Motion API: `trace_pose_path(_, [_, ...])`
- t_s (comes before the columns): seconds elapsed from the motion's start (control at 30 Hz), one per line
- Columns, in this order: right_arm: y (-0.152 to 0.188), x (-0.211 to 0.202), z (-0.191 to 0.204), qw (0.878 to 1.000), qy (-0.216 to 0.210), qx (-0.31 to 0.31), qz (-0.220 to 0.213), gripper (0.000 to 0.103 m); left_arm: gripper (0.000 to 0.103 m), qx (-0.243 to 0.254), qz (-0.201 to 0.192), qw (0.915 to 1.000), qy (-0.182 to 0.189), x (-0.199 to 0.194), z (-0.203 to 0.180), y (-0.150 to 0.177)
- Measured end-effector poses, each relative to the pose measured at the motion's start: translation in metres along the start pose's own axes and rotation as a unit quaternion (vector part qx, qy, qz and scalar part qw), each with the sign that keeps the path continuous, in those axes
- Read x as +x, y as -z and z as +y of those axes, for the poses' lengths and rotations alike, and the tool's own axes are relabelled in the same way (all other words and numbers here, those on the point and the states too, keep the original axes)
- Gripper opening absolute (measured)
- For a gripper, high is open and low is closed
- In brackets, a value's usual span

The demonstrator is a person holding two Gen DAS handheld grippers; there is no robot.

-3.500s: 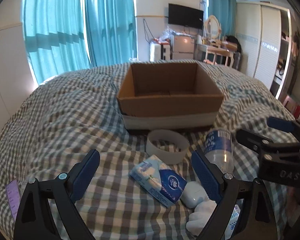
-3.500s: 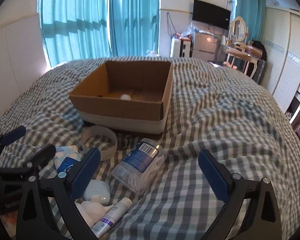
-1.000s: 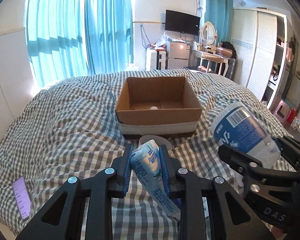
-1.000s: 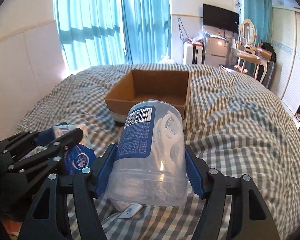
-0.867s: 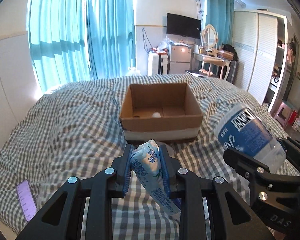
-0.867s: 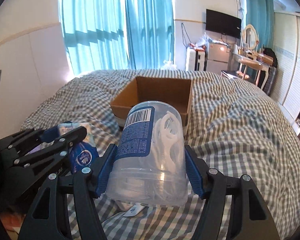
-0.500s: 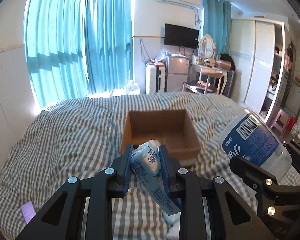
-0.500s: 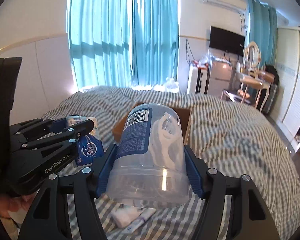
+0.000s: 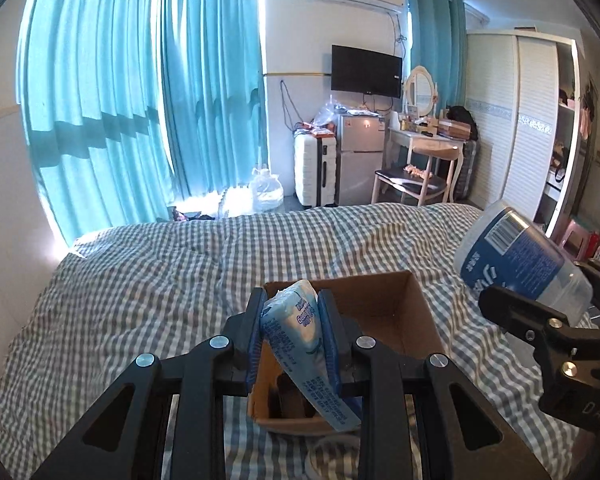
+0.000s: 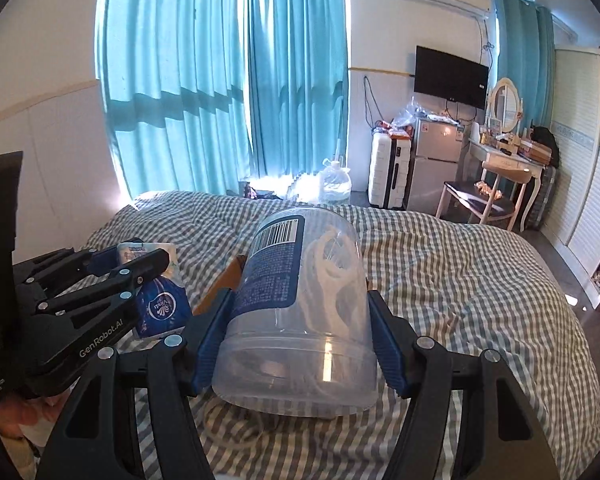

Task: Organize objects
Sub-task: 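Carry the tissue pack and floss container into the box and release both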

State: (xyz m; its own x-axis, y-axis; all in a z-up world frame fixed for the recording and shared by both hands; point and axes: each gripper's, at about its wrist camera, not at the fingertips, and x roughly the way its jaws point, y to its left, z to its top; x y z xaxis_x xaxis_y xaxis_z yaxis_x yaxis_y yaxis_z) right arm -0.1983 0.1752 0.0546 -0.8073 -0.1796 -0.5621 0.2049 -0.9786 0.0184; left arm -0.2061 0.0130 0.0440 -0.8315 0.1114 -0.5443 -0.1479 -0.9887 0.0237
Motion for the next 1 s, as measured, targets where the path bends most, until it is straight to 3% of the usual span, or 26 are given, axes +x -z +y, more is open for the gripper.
trace_pose_path(0.3, [-0.003, 0.122, -0.021, 0.998, -0.002, 0.010, 0.064, 0.065, 0.026, 0.024, 0.026, 0.9993, -0.008, 0.094, 0.003, -0.001])
trace_pose_path(0.47, [0.006, 0.165, -0.032, 0.996, -0.003, 0.015, 0.091, 0.065, 0.026, 0.027, 0.058, 0.9979, -0.007, 0.133, -0.001, 0.012])
trace_pose_path(0.77, [0.026, 0.206, -0.043, 0.993, -0.009, 0.012, 0.121, 0.065, 0.026, 0.020, 0.120, 0.9925, -0.011, 0.183, 0.000, 0.038])
trace_pose_path(0.9, [0.032, 0.208, -0.043, 0.992, -0.020, 0.015, 0.126, 0.065, 0.027, 0.023, 0.124, 0.9920, -0.008, 0.185, -0.002, 0.043])
trace_pose_path(1.0, [0.033, 0.206, -0.044, 0.992, -0.024, 0.020, 0.123, 0.065, 0.035, 0.029, 0.117, 0.9927, 0.000, 0.180, -0.004, 0.045])
